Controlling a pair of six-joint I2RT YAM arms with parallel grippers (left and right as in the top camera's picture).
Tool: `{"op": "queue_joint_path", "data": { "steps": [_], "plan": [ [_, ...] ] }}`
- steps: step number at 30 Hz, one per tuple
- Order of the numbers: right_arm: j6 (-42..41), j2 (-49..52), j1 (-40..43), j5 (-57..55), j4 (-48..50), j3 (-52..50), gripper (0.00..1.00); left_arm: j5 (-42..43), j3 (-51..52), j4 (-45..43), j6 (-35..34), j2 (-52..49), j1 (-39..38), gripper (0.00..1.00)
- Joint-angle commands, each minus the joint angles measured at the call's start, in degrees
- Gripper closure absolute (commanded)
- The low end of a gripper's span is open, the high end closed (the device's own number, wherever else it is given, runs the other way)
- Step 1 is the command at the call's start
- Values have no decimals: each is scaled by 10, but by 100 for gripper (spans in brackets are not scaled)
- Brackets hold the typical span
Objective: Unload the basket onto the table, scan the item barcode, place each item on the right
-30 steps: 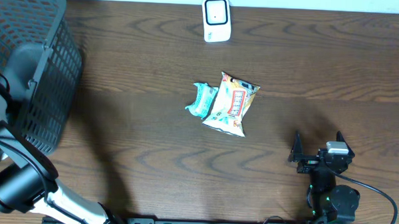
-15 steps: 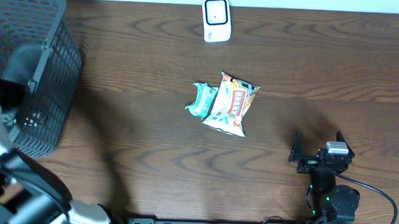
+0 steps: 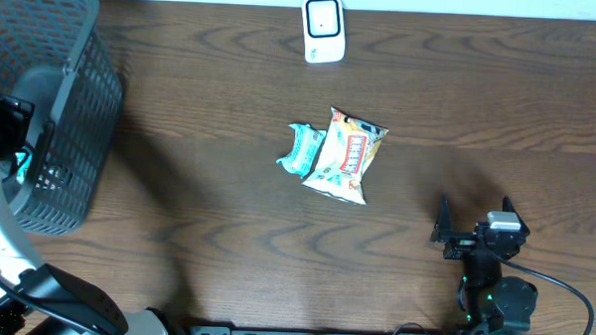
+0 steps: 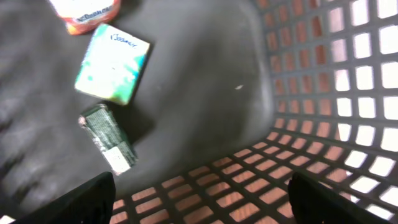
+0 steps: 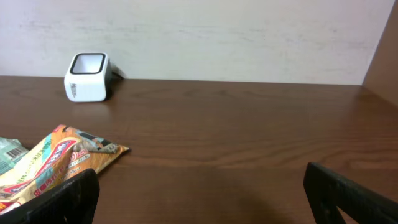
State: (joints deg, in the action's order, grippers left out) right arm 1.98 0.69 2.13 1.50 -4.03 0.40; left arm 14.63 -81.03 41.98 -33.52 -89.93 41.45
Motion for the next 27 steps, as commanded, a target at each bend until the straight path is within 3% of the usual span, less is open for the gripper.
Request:
{"op": "queue_joint_path", "data": {
  "steps": [1,15,23,27],
  "plan": [
    [4,-3,4,-3,-3,-1,1,-25,10,6,3,-24,-1,11],
    [4,-3,4,-3,-3,-1,1,-63,10,48,2,-182,-1,10],
    [4,-3,4,-3,-3,-1,1,-100,10,33,3,-219,-1,11],
    [4,-3,4,-3,-3,-1,1,-100,10,31,3,-219,-1,28]
  ]
}}
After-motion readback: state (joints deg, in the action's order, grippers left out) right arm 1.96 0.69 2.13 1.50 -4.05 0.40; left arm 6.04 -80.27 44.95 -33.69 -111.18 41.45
